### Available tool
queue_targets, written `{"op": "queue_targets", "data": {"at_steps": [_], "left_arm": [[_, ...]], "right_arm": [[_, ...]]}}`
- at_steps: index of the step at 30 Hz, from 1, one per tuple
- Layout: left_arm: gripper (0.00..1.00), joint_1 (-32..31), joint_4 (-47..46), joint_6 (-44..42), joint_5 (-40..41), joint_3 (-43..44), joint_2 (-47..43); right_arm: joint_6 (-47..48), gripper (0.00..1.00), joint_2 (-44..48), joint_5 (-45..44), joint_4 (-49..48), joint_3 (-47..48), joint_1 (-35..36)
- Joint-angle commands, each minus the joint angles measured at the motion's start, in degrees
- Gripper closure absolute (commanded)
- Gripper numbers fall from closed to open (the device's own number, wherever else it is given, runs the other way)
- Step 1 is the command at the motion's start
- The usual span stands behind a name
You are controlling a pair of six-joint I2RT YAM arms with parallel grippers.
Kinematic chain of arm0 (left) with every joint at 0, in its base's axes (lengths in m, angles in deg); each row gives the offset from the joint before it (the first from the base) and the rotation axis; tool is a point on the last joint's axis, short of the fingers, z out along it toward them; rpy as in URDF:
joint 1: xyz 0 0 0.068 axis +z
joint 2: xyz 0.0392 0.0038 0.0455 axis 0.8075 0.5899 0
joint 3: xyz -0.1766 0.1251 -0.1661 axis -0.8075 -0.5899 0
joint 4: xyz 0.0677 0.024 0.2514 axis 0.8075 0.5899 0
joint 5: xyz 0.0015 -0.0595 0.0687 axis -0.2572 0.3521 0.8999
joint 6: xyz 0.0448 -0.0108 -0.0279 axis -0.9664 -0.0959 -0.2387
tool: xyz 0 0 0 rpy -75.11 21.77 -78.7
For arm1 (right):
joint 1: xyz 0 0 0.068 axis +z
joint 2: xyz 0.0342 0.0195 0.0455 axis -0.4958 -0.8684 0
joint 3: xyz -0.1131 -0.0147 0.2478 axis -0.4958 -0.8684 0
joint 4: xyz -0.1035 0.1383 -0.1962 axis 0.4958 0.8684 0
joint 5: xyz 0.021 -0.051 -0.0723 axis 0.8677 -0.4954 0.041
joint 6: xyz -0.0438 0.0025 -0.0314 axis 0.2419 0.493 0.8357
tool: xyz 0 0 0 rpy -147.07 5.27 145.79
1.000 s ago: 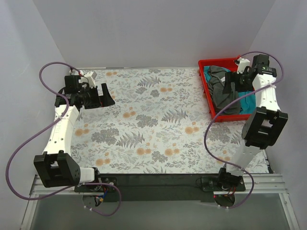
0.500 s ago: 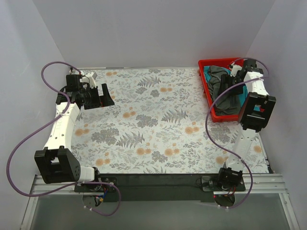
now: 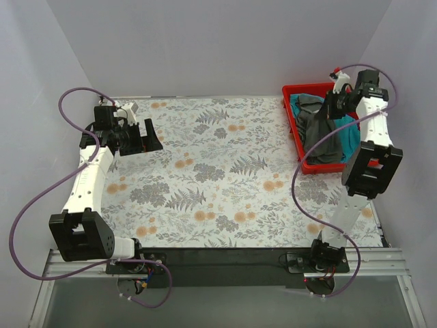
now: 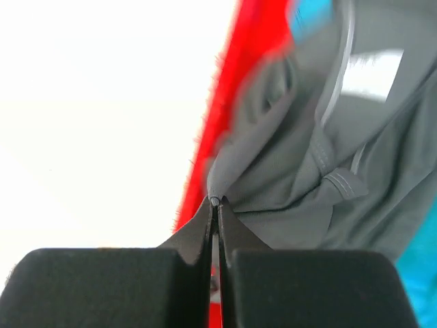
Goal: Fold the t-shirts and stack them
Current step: Grab the tshirt from the pile
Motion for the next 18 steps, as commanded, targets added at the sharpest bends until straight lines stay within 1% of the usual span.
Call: {"op": "queue_targets", "data": {"at_steps": [1,2,4,5,7,8,9,10,11,13,14,15,16,17,18], "left_arm": [[0.02,-0.1,-0.36,0.91,-0.58,3.16,-0.21],[0.02,-0.1,-0.27,1.18,-0.84,4.03,0.22],[0.02,-0.1,-0.18,2.05,-1.19,5.0,0.58],[0.02,-0.1,-0.18,2.23,-1.37,6.23,0.93],[0.02,0.07,0.43,2.85,-2.07,7.9,1.45],[0.02,0.16,0.78,3.55,-2.51,8.78,1.72],[0.02,0.42,1.13,4.25,-3.56,10.61,2.16],[0.02,0.86,1.22,4.78,-4.35,11.5,2.25],[0.02,2.0,1.4,5.31,-5.75,12.29,2.42],[0.02,4.71,1.4,7.24,-9.97,15.02,2.86],[0.02,5.78,1.4,8.03,-11.55,15.81,3.12],[0.02,6.92,1.31,8.91,-13.22,16.51,3.65],[0.02,8.58,1.22,9.09,-16.28,17.74,3.74],[0.02,8.86,1.31,9.09,-16.57,18.27,3.92],[0.02,9.21,1.57,8.74,-16.66,18.71,3.92]], "right_arm": [[5.05,0.99,12.24,11.3,0.09,3.15,1.85],[5.85,0.99,14.78,12.02,0.18,3.24,3.68],[8.13,0.99,16.91,12.21,0.7,4.64,6.49],[8.84,0.99,19.09,12.03,0.97,5.17,10.42],[10.59,0.99,21.21,10.81,0.88,6.05,16.06],[10.78,0.99,22.7,10.19,0.79,6.31,22.18],[10.95,0.99,23.24,9.49,0.71,7.53,25.55],[11.04,0.99,23.42,7.92,0.53,8.07,28.8],[10.87,0.99,23.68,7.03,0.01,8.33,35.62],[10.78,0.99,23.77,3.18,-2.36,8.34,42.34],[10.52,0.99,23.42,2.02,-3.5,8.68,47.94],[9.38,0.99,22.99,1.14,-5.86,9.3,50.17],[8.5,0.99,22.2,-0.87,-6.76,13.22,51.93],[7.88,0.99,20.1,-2.19,-7.38,16.13,54.65],[6.49,0.99,19.12,-3.51,-8.08,18.77,55.37]]}}
